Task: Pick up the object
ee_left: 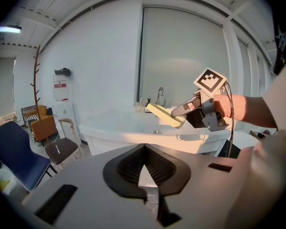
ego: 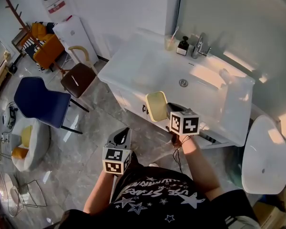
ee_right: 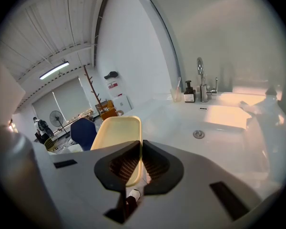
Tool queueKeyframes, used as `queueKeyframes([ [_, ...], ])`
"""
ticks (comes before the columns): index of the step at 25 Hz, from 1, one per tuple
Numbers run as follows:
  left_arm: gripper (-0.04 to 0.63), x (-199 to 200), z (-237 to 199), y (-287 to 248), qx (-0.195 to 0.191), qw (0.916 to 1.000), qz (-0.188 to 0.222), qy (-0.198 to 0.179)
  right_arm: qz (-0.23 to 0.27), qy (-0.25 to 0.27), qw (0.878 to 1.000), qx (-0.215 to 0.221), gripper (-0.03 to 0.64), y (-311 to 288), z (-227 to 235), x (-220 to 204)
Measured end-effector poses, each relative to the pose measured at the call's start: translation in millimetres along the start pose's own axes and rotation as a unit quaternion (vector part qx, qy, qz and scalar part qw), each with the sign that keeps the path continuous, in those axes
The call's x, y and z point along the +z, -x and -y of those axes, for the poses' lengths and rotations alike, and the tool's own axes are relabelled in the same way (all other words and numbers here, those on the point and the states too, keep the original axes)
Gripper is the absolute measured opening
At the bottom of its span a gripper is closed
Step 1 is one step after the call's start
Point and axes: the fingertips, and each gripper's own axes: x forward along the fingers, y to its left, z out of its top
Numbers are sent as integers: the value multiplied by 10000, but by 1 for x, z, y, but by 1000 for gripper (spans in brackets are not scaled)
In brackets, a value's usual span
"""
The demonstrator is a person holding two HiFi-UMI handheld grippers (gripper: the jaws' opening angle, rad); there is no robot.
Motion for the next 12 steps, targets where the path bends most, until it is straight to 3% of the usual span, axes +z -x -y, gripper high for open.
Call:
queueKeyframes([
  [6, 15, -25, 29, 31, 314, 9994, -113, 111, -149, 66, 9995, 257, 28, 17, 4, -28],
  [12, 15, -49, 25, 64, 653, 9971, -317, 239, -249, 71, 9983, 514, 28, 16, -13, -43],
])
